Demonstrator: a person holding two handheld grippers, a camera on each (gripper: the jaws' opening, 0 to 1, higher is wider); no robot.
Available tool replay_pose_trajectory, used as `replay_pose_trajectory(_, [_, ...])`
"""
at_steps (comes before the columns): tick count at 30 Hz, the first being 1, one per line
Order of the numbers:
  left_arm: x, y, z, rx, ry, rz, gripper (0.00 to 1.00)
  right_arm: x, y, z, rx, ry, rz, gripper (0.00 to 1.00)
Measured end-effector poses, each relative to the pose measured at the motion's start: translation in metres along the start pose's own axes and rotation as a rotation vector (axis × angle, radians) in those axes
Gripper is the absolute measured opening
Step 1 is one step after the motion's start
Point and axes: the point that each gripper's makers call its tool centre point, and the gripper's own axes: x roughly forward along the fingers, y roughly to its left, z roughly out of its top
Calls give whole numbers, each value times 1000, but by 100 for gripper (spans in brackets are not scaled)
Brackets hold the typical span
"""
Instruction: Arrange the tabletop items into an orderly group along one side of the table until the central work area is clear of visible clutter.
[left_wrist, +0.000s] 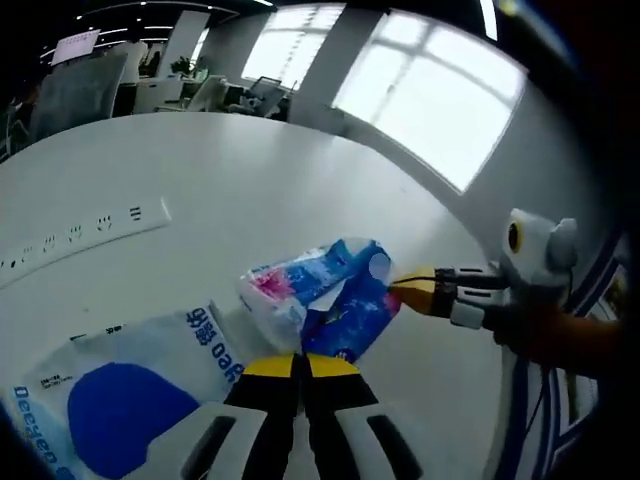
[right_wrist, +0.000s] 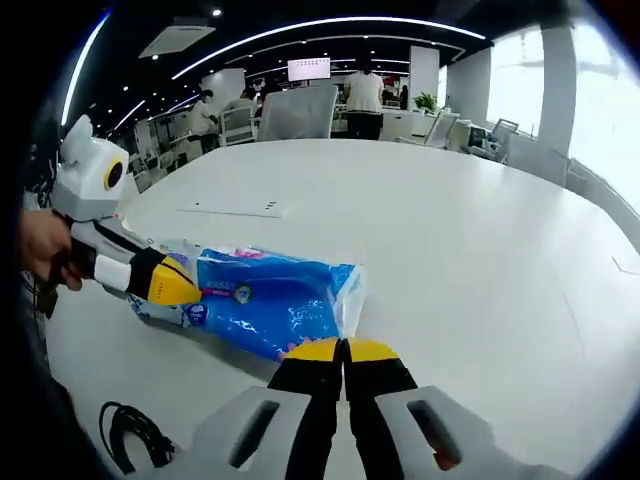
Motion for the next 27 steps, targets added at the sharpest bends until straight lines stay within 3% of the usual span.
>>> replay_pose_trajectory(15, [5, 1, -8, -29, 43, -14, 1, 8, 4, -15, 3, 53, -8, 0])
replay_pose_trajectory(27, [4, -1, -9, 23, 48, 10, 4, 13, -3, -16, 13, 58, -18, 0])
